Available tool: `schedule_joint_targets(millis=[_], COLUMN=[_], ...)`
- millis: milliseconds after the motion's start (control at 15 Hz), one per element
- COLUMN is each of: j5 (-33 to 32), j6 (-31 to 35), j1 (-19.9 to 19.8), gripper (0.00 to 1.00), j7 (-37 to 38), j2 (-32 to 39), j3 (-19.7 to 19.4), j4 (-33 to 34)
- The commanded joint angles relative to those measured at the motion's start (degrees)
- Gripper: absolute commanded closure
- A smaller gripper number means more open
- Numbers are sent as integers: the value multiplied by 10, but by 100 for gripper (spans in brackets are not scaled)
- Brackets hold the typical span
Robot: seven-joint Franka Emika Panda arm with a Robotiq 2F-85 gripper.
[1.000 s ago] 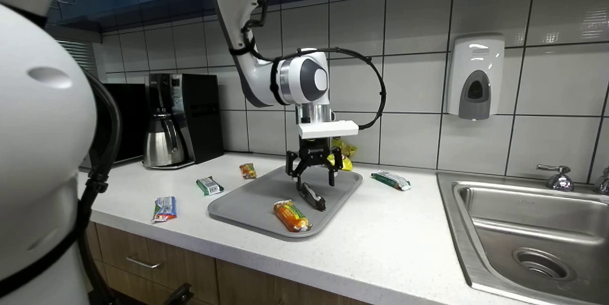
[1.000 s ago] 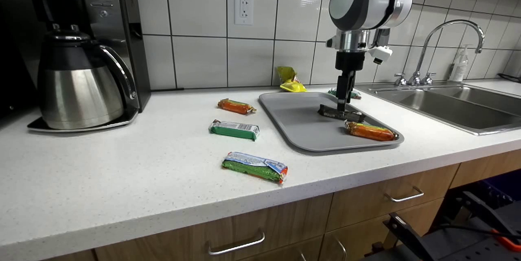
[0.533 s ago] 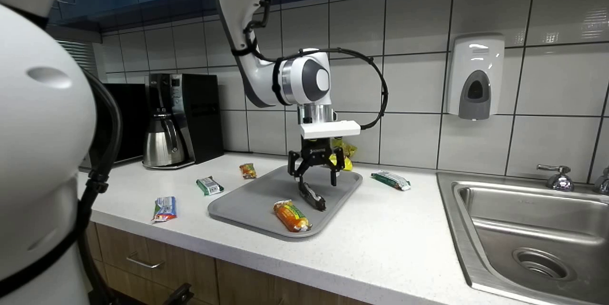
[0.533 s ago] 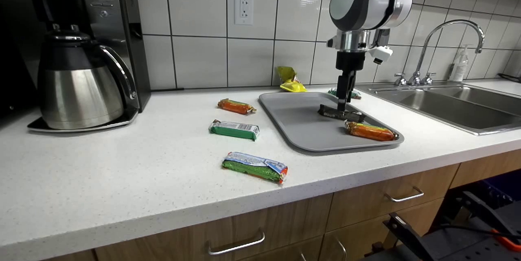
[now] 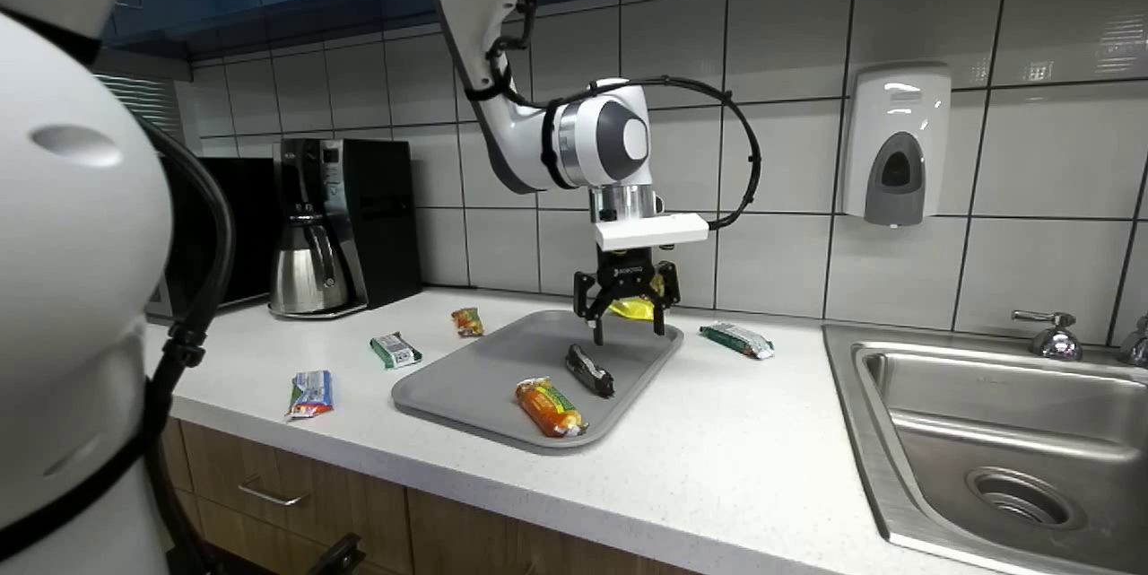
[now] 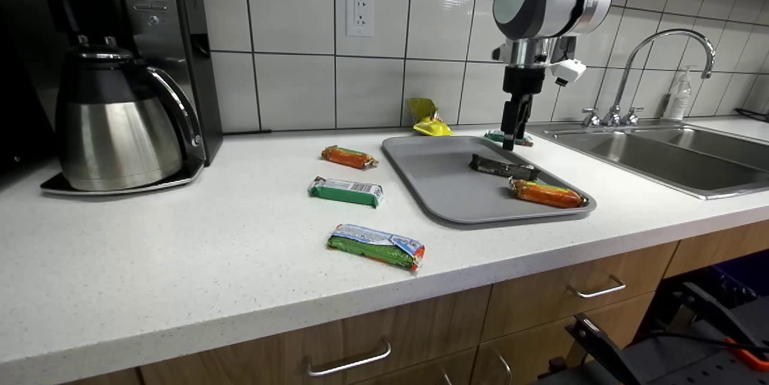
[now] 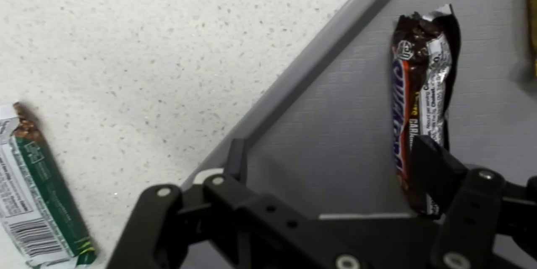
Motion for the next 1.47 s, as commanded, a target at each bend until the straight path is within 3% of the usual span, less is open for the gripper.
schedule_joint_targets(millis=[0, 1400], j5=[-3, -11], j6=[-13, -66], j1=[-14, -43], gripper=[0, 0], j7=[5, 49], j2=[35, 215], j3=[-4, -22], j4=[57, 318])
